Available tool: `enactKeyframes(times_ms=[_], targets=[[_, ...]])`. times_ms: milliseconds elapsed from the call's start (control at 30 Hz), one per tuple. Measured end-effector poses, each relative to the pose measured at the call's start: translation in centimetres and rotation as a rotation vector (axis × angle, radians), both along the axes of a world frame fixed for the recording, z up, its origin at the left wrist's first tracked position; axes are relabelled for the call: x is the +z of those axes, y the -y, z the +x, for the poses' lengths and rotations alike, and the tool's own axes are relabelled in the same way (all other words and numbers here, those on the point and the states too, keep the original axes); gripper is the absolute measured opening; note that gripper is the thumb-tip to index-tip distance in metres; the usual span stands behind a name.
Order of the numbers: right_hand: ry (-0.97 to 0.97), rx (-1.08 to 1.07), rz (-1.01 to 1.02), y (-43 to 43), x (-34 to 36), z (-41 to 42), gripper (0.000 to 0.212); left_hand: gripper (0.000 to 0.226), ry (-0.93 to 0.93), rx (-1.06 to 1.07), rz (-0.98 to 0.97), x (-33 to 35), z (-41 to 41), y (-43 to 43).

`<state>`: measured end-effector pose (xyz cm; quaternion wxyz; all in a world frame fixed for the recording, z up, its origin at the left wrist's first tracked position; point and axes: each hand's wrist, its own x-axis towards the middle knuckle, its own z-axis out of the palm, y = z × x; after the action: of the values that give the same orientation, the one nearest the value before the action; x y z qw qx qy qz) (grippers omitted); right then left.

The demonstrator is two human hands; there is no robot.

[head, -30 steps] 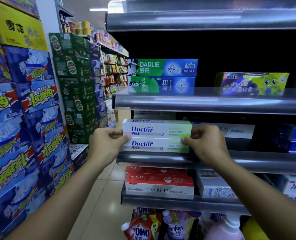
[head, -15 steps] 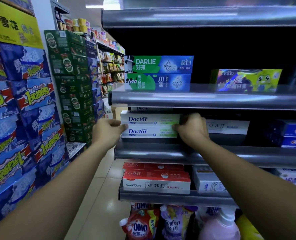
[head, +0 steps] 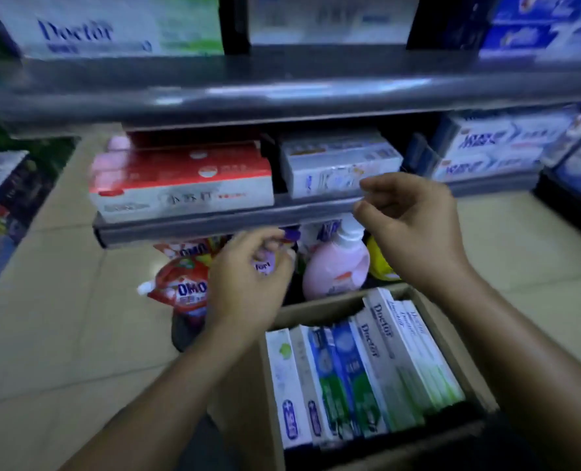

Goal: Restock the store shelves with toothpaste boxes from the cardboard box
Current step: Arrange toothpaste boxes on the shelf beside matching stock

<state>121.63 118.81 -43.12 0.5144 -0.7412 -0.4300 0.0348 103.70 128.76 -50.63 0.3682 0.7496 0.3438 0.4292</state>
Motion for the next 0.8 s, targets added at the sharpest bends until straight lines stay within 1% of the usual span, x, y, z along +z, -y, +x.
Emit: enactKeyframes(times_ms=[67, 100, 167, 200, 267, 300, 367, 433, 533, 667, 733, 800], targets=[[-0.030, -0.040, -0.167, 1.5, -2.7, 1.5, 0.019, 0.024, -0.168, -0.124, -0.201, -4.2, 2.7, 1.8], [-0.051, -0.055, -0.262, 2.2, -3.9, 2.2, 0.018, 0.020, -0.260, -0.172, -0.287, -6.2, 4.0, 2.6], [-0.081, -0.076, -0.431, 3.6, -5.9, 3.6, 0.013, 0.010, -0.413, -0.227, -0.376, -9.3, 6.5, 4.1], [-0.078, -0.085, -0.493, 4.4, -6.8, 4.2, 0.013, 0.019, -0.455, -0.253, -0.402, -10.6, 7.7, 4.8], [-0.046, -0.111, -0.583, 6.1, -8.2, 5.1, 0.019, 0.043, -0.505, -0.285, -0.462, -12.3, 10.0, 6.0], [-0.026, -0.124, -0.623, 6.8, -8.6, 5.4, 0.019, 0.055, -0.541, -0.289, -0.453, -12.9, 11.1, 6.3], [0.020, -0.127, -0.687, 7.8, -8.7, 5.8, 0.013, 0.070, -0.618, -0.299, -0.394, -13.6, 13.1, 6.6], [0.054, -0.127, -0.680, 8.4, -8.5, 5.9, 0.011, 0.071, -0.607, -0.324, -0.415, -13.7, 14.5, 6.3], [0.073, -0.119, -0.652, 8.9, -8.2, 5.7, 0.013, 0.063, -0.552, -0.331, -0.490, -14.1, 15.3, 6.2], [0.029, -0.105, -0.691, 9.7, -8.0, 5.8, 0.018, 0.054, -0.482, -0.240, -0.501, -13.8, 15.8, 6.7], [0.010, -0.116, -0.707, 9.8, -7.9, 6.2, 0.020, 0.047, -0.387, -0.197, -0.556, -13.2, 15.9, 6.4], [-0.023, -0.116, -0.713, 9.8, -7.7, 6.3, 0.020, 0.041, -0.249, -0.184, -0.667, -12.4, 15.7, 5.9]])
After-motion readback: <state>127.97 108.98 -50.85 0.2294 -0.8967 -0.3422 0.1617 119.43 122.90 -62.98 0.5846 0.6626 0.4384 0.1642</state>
